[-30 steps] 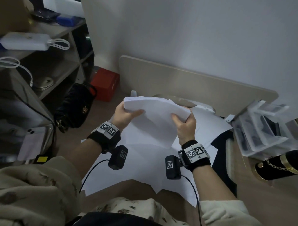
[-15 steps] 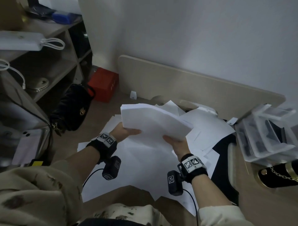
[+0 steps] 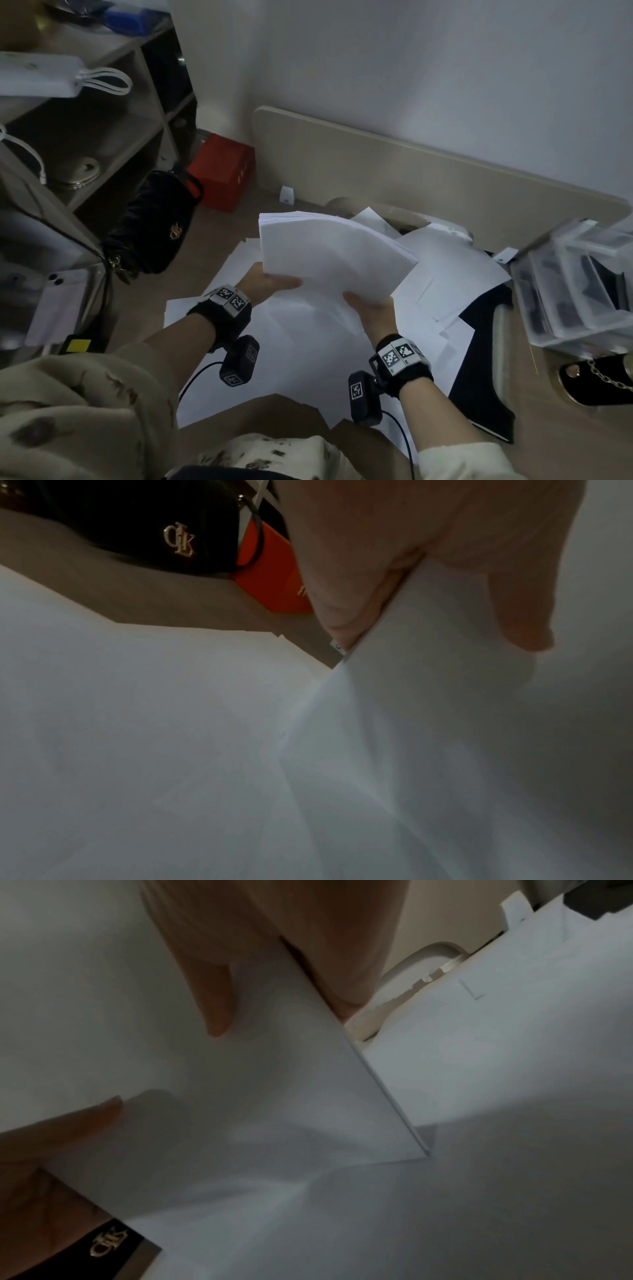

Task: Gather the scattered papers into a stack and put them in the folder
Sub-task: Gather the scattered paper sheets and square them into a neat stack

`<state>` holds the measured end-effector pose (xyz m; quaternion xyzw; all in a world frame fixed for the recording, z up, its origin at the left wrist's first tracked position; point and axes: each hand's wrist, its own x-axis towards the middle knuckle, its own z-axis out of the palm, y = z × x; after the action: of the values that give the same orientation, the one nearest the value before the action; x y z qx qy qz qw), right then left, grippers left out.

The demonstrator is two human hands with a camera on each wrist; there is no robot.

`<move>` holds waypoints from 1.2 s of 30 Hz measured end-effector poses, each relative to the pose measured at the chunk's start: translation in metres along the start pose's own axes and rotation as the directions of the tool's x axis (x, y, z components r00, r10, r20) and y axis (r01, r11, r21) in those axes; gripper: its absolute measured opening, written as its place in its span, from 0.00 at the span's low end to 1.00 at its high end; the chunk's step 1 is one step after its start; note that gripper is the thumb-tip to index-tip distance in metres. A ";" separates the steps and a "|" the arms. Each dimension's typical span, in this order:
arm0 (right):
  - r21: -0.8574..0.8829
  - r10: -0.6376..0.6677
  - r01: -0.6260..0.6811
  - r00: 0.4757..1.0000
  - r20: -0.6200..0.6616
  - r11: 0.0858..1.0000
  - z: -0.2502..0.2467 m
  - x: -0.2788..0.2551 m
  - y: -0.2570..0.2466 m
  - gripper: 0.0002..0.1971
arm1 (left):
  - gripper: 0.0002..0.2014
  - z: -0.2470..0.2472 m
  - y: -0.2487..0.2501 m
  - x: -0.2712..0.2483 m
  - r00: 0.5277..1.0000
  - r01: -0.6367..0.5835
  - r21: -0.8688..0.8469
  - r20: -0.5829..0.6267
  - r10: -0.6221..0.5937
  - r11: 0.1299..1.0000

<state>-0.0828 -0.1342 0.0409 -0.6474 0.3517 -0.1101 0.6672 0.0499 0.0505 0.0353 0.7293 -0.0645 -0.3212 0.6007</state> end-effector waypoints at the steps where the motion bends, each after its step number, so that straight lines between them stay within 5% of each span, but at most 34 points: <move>1: -0.009 0.007 -0.007 1.000 0.007 1.000 -0.001 0.000 0.004 0.11 | 0.16 0.000 -0.002 0.001 1.000 0.020 0.016 0.016 -0.021 1.000; 12: -0.040 0.006 -0.008 0.998 -0.061 0.999 -0.001 0.005 0.016 0.08 | 0.11 0.002 -0.007 0.003 0.995 0.043 0.061 0.089 -0.048 0.997; 20: -0.003 0.117 -0.117 0.991 0.069 0.993 -0.016 -0.005 0.028 0.13 | 0.13 0.006 -0.019 -0.018 0.923 0.280 -0.042 0.287 -0.257 0.959; 24: -0.073 0.151 -0.147 0.987 0.055 0.986 -0.023 -0.005 0.040 0.12 | 0.29 0.009 -0.024 -0.024 0.919 0.268 0.009 0.296 -0.259 0.963; 27: -0.122 0.205 -0.217 0.973 -0.104 0.969 -0.038 0.001 0.054 0.22 | 0.42 0.008 -0.033 -0.019 0.945 0.260 0.085 0.182 -0.271 0.962; 32: -0.246 0.215 -0.407 0.802 -0.558 0.879 -0.084 -0.004 0.062 0.26 | 0.29 0.000 -0.064 -0.001 0.932 0.332 0.309 0.039 -0.360 0.891; 34: -0.187 0.279 -0.455 0.770 -0.575 0.870 -0.094 -0.005 0.066 0.29 | 0.28 0.001 -0.065 -0.002 0.926 0.352 0.343 0.009 -0.378 0.871; 36: -0.096 0.321 -0.427 0.793 -0.518 0.899 -0.092 -0.005 0.070 0.31 | 0.27 0.005 -0.061 -0.004 0.923 0.361 0.356 -0.007 -0.384 0.862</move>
<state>-0.1643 -0.1943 -0.0158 -0.5812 0.6399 -0.0982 0.4931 0.0262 0.0653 -0.0196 0.8125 0.0020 -0.4376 0.3853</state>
